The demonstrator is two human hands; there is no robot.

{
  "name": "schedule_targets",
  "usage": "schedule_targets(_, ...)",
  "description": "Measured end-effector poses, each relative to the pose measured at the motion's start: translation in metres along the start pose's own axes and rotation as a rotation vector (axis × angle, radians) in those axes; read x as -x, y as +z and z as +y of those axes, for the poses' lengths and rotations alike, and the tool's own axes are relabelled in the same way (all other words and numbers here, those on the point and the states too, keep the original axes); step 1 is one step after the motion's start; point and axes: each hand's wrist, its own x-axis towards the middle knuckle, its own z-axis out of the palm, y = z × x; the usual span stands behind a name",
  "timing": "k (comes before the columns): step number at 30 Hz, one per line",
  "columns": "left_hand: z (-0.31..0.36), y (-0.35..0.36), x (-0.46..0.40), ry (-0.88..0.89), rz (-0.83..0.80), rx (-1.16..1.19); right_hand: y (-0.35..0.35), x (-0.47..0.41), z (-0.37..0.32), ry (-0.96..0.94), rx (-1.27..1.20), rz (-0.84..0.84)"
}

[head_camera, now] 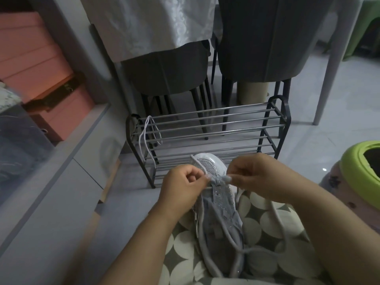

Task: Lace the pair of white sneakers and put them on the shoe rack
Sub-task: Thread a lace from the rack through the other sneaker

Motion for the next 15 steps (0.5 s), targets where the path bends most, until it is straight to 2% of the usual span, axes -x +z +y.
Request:
schedule_targets(5,0.019,-0.006,0.002,-0.049,-0.132,0.108,0.011,-0.008,0.004,-0.073,-0.014,0.158)
schedule_targets(10,0.052,-0.022,0.010,0.078,-0.306,0.069,0.021,-0.018,-0.005,-0.237,-0.068,0.119)
schedule_targets(13,0.071,-0.033,0.012,0.165,-0.339,0.066,0.020,-0.022,-0.007,-0.272,-0.041,0.130)
schedule_targets(15,0.076,-0.036,0.010,0.176,-0.315,0.109,0.015,-0.022,-0.005,-0.231,-0.062,0.178)
